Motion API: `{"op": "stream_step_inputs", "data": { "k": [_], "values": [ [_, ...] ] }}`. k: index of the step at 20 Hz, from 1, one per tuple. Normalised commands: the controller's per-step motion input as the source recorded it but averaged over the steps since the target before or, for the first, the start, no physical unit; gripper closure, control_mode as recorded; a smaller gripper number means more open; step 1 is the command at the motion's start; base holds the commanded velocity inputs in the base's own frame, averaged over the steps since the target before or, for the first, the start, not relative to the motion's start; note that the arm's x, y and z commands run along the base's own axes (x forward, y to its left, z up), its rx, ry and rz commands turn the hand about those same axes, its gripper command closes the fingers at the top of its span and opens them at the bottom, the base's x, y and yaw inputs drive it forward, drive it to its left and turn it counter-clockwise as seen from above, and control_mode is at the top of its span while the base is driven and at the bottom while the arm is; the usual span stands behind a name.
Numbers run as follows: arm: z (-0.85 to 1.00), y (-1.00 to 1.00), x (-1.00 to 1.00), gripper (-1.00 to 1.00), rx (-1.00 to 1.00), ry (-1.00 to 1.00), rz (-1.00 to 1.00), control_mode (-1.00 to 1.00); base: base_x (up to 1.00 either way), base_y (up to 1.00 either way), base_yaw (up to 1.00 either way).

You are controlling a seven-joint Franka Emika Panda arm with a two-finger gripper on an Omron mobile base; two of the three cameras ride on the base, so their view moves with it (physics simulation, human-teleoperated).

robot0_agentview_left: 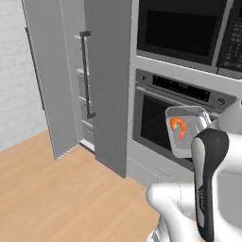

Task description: Take the meat container that has the shrimp and place it on the second highest rack of the freezer. Then take the vegetable container that has the tomato and lime and place it on the highest rack of the freezer.

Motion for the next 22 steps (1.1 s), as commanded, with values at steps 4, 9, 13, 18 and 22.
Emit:
{"op": "stream_step_inputs", "data": {
  "k": [4,9,13,18,22],
  "values": [
    [0.00,0.00,0.00,1.00,0.00,0.00,0.00,1.00,0.89,0.74,0.05],
    [0.00,0.00,0.00,1.00,0.00,0.00,0.00,1.00,1.00,0.45,0.00],
    [0.00,0.00,0.00,1.00,0.00,0.00,0.00,1.00,1.00,-0.01,0.17],
    [0.00,0.00,0.00,1.00,0.00,0.00,0.00,1.00,0.97,0.58,0.04],
    [0.00,0.00,0.00,1.00,0.00,0.00,0.00,1.00,1.00,0.70,-0.13]
  ]
}}
